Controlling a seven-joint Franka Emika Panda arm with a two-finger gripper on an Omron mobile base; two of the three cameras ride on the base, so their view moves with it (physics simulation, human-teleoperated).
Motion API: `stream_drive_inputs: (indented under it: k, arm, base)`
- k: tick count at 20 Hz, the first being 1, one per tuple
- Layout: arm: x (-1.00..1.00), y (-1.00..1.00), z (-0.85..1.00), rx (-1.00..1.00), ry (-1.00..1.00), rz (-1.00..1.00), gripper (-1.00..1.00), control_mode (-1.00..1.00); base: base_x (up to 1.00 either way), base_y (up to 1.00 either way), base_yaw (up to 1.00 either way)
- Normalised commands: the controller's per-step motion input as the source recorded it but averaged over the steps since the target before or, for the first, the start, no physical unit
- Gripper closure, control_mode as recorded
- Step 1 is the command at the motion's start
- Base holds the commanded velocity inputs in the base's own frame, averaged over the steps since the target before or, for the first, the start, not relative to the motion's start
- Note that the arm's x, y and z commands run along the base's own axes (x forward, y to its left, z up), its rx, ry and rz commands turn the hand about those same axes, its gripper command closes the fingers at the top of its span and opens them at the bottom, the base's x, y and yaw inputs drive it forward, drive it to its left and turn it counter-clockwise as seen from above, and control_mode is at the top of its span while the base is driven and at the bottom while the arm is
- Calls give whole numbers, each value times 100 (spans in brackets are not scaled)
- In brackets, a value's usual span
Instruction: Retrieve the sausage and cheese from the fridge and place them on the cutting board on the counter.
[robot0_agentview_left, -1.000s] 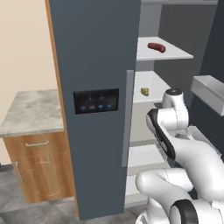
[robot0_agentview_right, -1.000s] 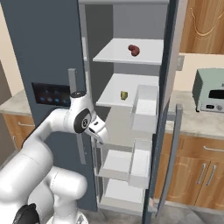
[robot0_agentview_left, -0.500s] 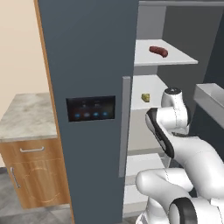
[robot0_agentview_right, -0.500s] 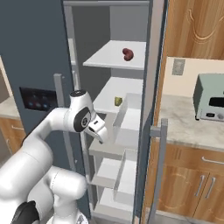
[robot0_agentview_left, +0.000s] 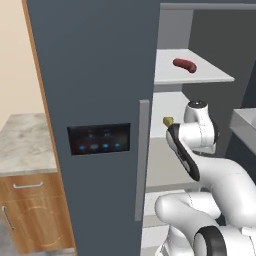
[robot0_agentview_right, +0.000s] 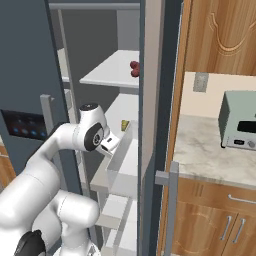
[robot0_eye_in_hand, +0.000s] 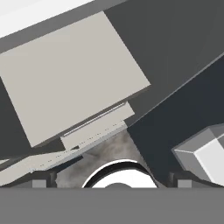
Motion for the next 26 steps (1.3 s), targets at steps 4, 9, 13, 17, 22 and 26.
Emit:
stream_drive_inputs:
  k: [4, 9, 13, 17, 22, 26]
  arm:
    - [0, 0, 0, 0, 0, 0, -100, 100]
    - [0, 0, 0, 0, 0, 0, -100, 100]
    - [0, 0, 0, 0, 0, 0, -100, 100]
    - [0, 0, 0, 0, 0, 0, -100, 100]
    - [0, 0, 0, 0, 0, 0, -100, 100]
    - [0, 0, 0, 0, 0, 0, -100, 100]
  base:
    - [14, -4, 0]
    - [0, 0, 0]
    - [0, 0, 0]
    - [0, 0, 0]
    - [0, 0, 0]
    - [0, 0, 0]
